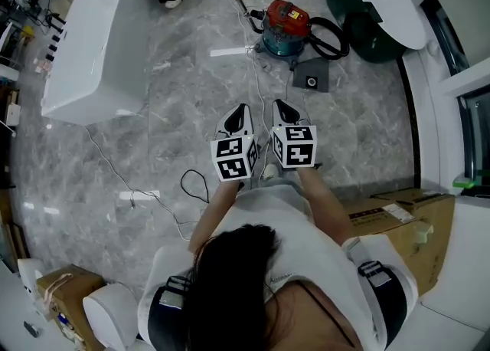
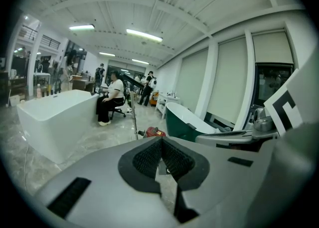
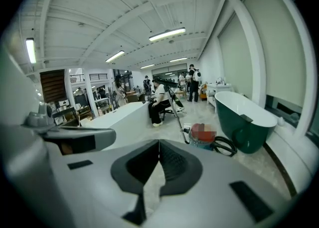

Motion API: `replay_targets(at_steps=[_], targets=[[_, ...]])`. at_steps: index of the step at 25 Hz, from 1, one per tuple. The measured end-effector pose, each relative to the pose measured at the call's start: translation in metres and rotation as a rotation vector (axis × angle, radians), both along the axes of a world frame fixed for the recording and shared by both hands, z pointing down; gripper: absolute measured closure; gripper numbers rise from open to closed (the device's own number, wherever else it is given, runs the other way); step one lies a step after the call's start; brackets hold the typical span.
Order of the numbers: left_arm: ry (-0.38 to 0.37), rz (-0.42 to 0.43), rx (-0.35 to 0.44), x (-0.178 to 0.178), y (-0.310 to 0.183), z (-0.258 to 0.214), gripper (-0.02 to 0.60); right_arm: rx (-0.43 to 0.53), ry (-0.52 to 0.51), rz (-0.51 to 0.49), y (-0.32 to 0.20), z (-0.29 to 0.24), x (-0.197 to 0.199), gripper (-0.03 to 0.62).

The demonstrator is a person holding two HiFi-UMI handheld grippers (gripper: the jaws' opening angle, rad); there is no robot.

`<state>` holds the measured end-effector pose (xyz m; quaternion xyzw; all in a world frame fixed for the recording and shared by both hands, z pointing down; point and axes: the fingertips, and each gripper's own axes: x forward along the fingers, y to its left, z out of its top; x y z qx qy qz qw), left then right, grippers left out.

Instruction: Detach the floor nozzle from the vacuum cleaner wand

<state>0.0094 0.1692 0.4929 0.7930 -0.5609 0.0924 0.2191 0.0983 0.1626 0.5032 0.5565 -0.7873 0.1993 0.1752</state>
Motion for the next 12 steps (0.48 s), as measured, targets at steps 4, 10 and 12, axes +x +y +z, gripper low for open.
replay_targets(at_steps=[4,10,12], targets=[[-0.001,-0.008,-0.008,0.018,-0.011,0.003,0.577,0.001,-0.006,-0.023,-0.015,-0.001,0.012,0.579],[-0.015,-0.009,-0.002,0.044,-0.027,0.001,0.577,-0.005,-0.016,-0.042,-0.026,0.005,0.034,0.579],[-0.012,-0.009,-0.001,0.052,-0.031,0.000,0.577,-0.003,-0.017,-0.037,-0.030,0.004,0.043,0.579]])
